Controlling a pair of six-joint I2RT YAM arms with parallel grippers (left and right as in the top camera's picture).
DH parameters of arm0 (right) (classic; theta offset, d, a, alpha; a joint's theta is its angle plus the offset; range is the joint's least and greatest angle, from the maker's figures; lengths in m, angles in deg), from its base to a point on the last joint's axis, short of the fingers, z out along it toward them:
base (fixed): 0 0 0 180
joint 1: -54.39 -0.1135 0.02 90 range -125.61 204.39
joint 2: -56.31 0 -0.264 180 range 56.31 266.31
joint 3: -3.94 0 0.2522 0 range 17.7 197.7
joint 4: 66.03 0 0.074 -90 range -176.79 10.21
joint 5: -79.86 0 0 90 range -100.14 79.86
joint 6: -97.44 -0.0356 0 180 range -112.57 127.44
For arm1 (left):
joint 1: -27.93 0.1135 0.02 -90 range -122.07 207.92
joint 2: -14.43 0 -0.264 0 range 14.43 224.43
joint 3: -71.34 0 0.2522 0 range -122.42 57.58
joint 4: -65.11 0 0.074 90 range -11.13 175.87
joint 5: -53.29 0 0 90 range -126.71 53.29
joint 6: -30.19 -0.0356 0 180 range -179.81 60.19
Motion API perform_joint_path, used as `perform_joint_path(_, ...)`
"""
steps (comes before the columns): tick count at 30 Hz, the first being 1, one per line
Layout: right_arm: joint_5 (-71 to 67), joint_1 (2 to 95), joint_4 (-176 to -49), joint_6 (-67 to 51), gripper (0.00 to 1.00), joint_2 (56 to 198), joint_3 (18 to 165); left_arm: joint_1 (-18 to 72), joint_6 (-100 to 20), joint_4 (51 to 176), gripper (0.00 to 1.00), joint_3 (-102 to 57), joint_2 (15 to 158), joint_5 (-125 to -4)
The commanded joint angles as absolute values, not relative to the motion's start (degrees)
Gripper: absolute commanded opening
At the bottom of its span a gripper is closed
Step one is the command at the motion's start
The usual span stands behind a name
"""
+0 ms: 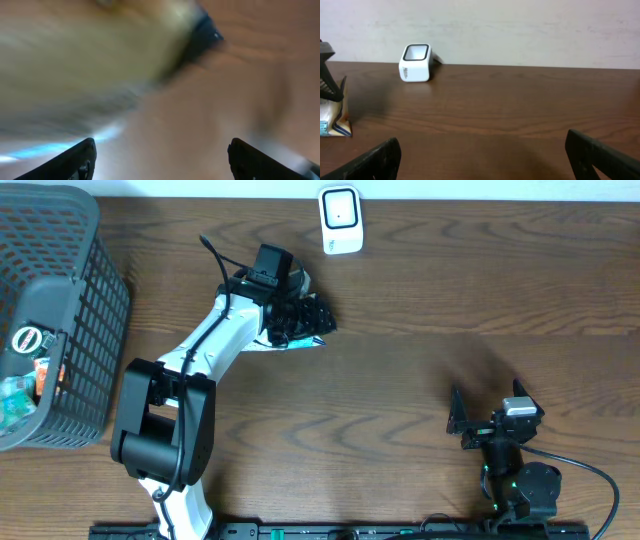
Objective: Scan the item barcode
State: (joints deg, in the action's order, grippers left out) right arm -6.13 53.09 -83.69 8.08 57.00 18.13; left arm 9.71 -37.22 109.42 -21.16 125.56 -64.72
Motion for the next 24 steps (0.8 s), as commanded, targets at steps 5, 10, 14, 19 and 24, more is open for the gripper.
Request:
perform_joint_path(5, -6.59, 53.22, -83.89, 8.34, 0.99, 56.69, 18.06, 9.75, -45.2, 104.17, 0.83, -21.44, 125.13, -45.38)
perform_joint_path(10, -6.59, 53.22, -83.89, 8.34, 0.99, 56.69, 18.06, 9.75, -46.27, 102.05, 0.83, -21.42, 125.24, -31.79)
perform_joint_path(14, -6.59, 53.22, -83.89, 8.34, 0.99, 56.69, 18.06, 9.75, -46.3, 101.39, 0.83, -21.38, 125.59, -22.36)
perform_joint_path(19, -6.59, 53.22, -83.89, 8.34, 0.99, 56.69, 18.06, 10.67, -46.32, 100.78, 0.84, -21.38, 126.99, -19.46)
perform_joint_path(24, -6.59, 53.22, -83.89, 8.34, 0.99, 56.69, 18.06, 13.01, -46.3, 100.13, 0.84, -21.38, 130.02, -19.46)
